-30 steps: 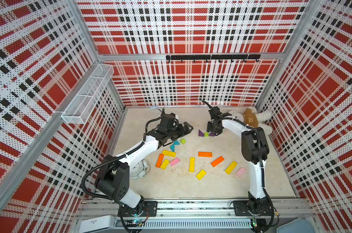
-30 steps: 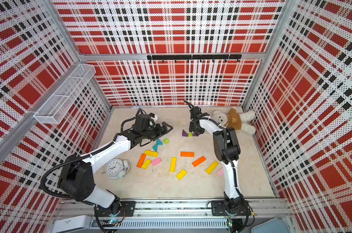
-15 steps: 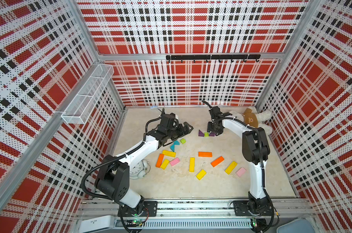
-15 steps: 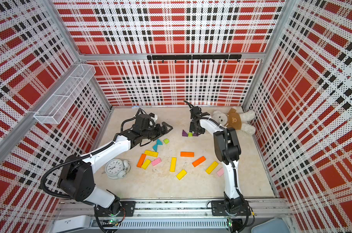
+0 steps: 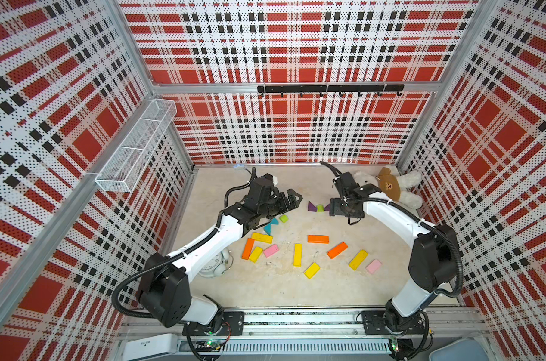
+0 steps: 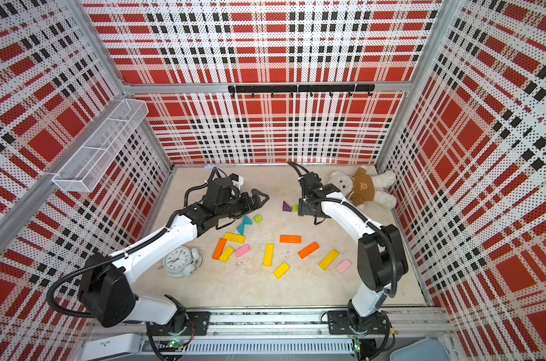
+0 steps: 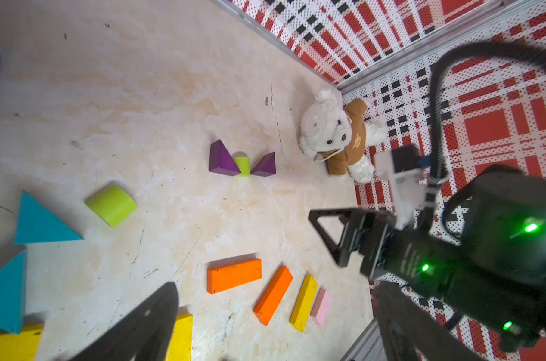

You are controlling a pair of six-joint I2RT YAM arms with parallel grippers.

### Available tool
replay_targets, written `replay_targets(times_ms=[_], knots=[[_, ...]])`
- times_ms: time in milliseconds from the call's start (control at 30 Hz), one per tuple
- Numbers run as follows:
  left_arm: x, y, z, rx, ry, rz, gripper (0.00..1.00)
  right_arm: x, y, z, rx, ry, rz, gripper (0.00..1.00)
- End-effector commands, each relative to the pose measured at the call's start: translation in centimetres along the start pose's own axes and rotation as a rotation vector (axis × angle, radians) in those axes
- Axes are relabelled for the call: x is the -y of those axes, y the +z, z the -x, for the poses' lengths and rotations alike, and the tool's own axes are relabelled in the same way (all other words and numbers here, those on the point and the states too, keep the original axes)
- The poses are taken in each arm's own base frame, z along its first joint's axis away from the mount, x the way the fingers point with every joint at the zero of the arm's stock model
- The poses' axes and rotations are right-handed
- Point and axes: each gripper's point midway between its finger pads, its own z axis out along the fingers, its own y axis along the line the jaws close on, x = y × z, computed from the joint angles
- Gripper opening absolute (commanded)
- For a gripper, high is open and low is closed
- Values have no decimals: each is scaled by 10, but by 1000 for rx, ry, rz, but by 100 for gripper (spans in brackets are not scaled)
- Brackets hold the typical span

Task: Assemble a carrot with building blocks
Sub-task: Assemble the building block at the center of the board, then pick up the building block from the center of the board.

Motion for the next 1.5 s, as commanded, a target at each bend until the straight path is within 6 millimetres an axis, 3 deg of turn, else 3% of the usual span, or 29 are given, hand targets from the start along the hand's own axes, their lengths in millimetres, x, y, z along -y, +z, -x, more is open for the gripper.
replay_targets(times_ms=[0,67,167,333,633,1033,1300,1467], knots=[[-18,-19,14,101,-57,109,100,-16,4,-43,-87,-18,-14,93],[-28,-26,19,140,-80,157,100,-35,7,-57,-119,-41,19,100],[-46,-32,21,179,-131,248,100,-59,17,-71,-168,-40,72,100],[-75,-34,20,175,-238,362,100,-82,38,-85,-224,-31,100,100],[-87,-14,12,96,-332,299,100,-88,54,-91,-253,-25,90,100],[-87,-9,11,94,-323,288,100,-85,58,-88,-234,54,44,100],[-87,-8,11,91,-326,277,100,-98,64,-91,-243,45,80,100],[-87,-8,12,89,-327,273,100,-97,65,-91,-237,40,75,92]])
